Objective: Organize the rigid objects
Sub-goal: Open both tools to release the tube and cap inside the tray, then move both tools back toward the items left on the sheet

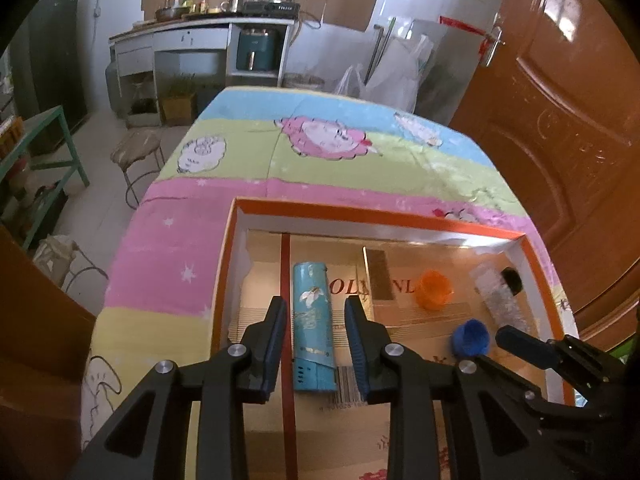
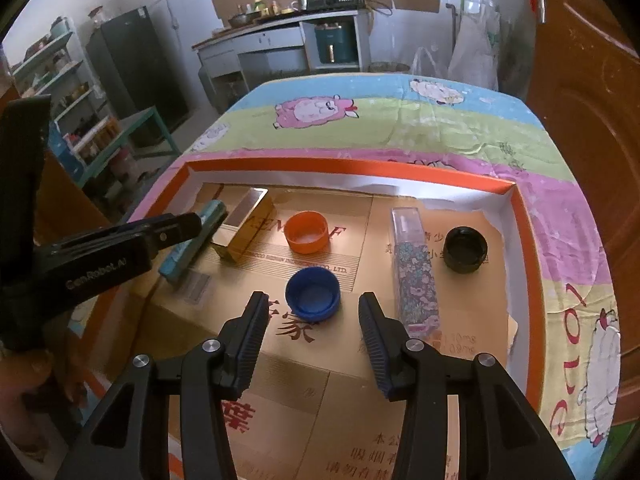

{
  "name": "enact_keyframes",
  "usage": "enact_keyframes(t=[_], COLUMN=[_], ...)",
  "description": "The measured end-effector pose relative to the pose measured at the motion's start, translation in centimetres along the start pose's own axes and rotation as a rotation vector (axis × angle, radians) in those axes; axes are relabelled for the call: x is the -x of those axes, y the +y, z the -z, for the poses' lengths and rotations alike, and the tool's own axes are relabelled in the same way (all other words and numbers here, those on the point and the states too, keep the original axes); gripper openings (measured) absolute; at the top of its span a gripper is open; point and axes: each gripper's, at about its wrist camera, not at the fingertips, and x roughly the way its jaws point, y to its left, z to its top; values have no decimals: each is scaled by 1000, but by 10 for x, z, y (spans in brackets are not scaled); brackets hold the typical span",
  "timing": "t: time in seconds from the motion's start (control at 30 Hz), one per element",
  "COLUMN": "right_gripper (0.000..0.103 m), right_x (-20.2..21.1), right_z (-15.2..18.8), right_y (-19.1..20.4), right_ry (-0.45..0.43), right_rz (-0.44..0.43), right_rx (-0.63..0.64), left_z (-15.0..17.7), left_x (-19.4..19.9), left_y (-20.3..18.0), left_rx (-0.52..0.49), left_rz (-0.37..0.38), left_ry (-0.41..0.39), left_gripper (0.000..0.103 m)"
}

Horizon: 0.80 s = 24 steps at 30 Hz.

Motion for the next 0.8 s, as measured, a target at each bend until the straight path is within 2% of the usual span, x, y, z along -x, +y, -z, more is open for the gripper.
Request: enact_keyframes(t=[0.8], right_gripper=[48], right_x=[83], right_z=[36], right_y=[15], right_ry=[-75], right_rz=[17], right_rx=[-27], left_z=[32], left_x=[87], left_y=[-19], left_rx=[-30], left_rz=[42], left_ry=[-99], left_gripper=[30])
